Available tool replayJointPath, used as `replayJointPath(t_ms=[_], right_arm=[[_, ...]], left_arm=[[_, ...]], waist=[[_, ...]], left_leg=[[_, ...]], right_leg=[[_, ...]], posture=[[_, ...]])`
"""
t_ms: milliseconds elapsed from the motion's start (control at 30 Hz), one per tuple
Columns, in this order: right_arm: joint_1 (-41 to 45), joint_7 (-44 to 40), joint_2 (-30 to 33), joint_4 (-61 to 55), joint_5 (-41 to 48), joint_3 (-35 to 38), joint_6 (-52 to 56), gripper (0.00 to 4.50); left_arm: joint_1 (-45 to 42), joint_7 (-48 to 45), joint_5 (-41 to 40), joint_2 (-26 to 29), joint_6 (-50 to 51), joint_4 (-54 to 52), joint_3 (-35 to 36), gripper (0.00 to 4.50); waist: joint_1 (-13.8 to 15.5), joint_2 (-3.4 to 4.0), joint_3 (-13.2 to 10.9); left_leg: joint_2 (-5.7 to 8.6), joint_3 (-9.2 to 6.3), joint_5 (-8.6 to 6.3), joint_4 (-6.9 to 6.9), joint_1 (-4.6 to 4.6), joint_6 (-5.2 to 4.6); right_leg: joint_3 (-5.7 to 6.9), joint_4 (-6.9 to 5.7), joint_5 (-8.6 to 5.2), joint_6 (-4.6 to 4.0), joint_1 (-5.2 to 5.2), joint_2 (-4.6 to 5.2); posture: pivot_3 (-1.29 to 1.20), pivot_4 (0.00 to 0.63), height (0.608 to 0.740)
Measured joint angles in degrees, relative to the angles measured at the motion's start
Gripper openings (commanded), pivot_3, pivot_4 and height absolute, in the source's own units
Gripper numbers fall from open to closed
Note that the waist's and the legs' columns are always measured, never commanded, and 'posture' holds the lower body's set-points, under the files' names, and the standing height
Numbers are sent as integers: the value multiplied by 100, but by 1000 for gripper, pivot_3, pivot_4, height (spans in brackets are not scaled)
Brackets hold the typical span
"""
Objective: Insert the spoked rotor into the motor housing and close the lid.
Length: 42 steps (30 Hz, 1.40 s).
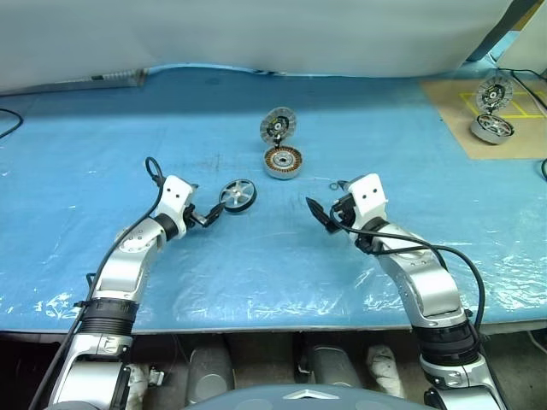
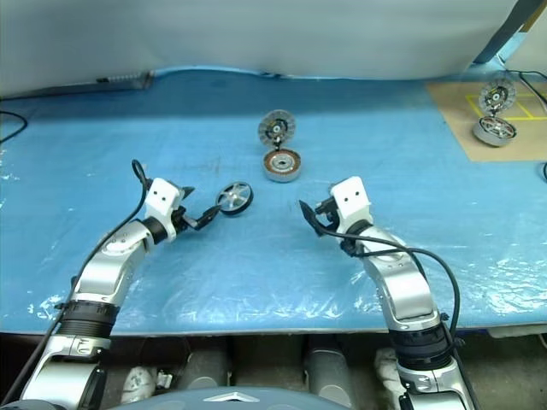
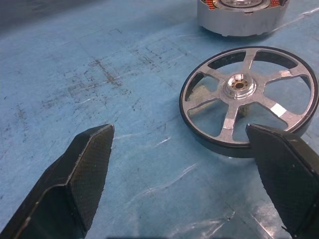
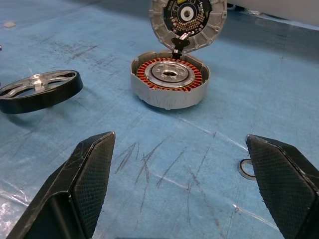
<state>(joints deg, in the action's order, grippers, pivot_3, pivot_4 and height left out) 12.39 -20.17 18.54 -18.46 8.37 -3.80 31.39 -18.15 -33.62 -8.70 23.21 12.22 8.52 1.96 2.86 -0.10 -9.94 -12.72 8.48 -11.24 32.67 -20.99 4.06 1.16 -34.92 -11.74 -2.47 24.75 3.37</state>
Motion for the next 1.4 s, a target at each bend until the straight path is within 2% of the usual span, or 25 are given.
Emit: replayJointPath(t_ms=[1400], right_arm=[[-175, 130, -24, -3, -48, -37, -70, 4434]], left_arm=[[-155, -58, 91, 0, -172, 284, -27, 4500]], waist=[[0, 0, 0]], left_leg=[[0, 0, 0, 1, 0, 0]], right_leg=[[0, -2, 0, 0, 0, 0]], posture=[[0, 150, 740]])
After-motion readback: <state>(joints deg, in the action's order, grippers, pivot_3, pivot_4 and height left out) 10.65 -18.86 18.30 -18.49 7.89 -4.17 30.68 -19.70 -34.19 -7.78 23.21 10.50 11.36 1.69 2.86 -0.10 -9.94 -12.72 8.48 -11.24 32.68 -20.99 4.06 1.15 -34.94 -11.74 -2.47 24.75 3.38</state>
